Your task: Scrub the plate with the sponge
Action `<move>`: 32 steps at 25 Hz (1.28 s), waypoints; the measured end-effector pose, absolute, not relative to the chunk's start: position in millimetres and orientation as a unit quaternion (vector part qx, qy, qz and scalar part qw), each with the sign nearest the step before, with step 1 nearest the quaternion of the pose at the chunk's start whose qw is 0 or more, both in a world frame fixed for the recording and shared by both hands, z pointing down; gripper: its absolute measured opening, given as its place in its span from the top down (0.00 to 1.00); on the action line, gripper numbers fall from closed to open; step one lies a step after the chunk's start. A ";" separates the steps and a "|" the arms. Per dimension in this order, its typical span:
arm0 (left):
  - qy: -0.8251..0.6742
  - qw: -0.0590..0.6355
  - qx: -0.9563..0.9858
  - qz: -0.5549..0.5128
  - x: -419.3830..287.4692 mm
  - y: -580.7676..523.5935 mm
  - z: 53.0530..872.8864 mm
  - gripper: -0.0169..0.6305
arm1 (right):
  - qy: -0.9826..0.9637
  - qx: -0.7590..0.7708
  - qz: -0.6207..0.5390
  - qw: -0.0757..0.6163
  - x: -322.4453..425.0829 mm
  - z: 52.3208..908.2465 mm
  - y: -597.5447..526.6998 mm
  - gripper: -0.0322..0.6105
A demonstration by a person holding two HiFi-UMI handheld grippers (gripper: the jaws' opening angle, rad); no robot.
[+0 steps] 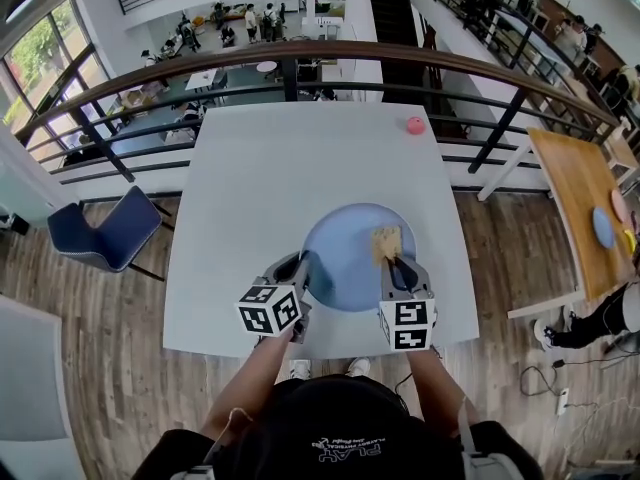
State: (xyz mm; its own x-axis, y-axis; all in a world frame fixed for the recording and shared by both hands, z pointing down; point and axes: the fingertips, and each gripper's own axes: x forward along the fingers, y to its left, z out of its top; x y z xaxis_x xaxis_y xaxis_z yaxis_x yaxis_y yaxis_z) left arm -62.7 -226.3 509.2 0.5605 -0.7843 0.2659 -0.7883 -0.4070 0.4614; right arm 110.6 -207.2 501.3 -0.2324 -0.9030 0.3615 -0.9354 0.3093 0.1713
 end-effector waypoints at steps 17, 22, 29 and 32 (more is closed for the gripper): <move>-0.506 0.243 0.826 -0.053 -72.8 -234.7 471.9 0.93 | -0.862 0.453 0.036 0.226 -22.3 512.8 -171.4 0.88; -0.509 0.246 0.823 -0.055 -74.0 -231.6 476.7 0.93 | -0.854 0.465 0.031 0.229 -11.6 518.0 -173.0 0.88; -0.509 0.242 0.823 -0.069 -83.1 -236.1 470.8 0.93 | -0.829 0.509 0.040 0.229 23.5 525.4 -186.1 0.88; -0.507 0.241 0.824 -0.073 -83.4 -237.6 469.5 0.93 | -0.816 0.530 0.043 0.228 41.1 525.2 -192.7 0.88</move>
State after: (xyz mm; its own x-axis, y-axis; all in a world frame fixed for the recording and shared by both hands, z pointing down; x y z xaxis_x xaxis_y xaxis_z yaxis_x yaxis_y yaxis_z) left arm -83.4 -237.6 469.5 0.4759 -0.8708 0.1235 -0.8000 -0.3702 0.4722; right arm 41.1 -192.7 525.2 -0.3341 -0.8446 0.4184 -0.8843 0.4345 0.1711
